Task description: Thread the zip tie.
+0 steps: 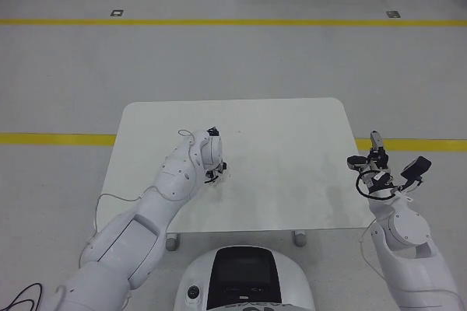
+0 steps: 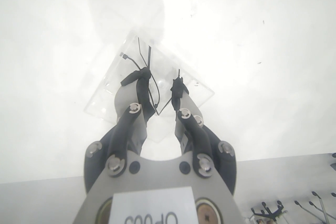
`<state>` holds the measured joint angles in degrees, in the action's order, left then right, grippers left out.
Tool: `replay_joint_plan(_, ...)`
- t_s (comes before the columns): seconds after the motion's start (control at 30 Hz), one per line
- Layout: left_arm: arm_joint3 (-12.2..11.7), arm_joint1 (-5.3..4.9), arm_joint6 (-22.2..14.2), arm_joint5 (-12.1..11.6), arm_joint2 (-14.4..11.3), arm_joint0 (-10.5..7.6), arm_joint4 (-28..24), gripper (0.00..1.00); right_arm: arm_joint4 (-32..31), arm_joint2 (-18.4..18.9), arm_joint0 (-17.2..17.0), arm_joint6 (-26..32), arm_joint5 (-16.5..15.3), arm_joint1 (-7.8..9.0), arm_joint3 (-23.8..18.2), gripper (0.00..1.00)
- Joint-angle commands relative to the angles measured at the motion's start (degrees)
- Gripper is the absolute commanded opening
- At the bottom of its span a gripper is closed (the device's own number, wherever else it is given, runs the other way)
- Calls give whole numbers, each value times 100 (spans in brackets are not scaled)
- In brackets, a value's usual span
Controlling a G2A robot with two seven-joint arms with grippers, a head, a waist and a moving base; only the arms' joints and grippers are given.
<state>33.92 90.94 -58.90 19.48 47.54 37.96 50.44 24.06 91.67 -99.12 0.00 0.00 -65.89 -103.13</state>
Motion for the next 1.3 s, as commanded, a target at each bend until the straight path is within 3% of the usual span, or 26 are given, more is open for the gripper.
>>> replay_joint_plan(0.0, -76, 18, 44, 0, -31, -18, -34, 16, 0, 0, 0, 0, 0, 0, 0, 100)
replay_joint_plan(0.47, -579, 129, 286, -78, -186, -178, -336, 13, 0, 0, 0, 0, 0, 0, 0, 100)
replay_joint_plan(0.6, -701, 165, 311, -95, -248, -228, -390, 0, 0, 0, 0, 0, 0, 0, 0, 100)
replay_joint_plan(0.8, -789, 208, 282, -38, -346, -337, -406, 0, 0, 0, 0, 0, 0, 0, 0, 100)
replay_joint_plan(1.07, -608, 158, 60, 0, -360, -463, -322, 0, 0, 0, 0, 0, 0, 0, 0, 100)
replay_joint_plan(1.27, -161, 48, -174, 0, -230, -402, -185, 0, 0, 0, 0, 0, 0, 0, 0, 100)
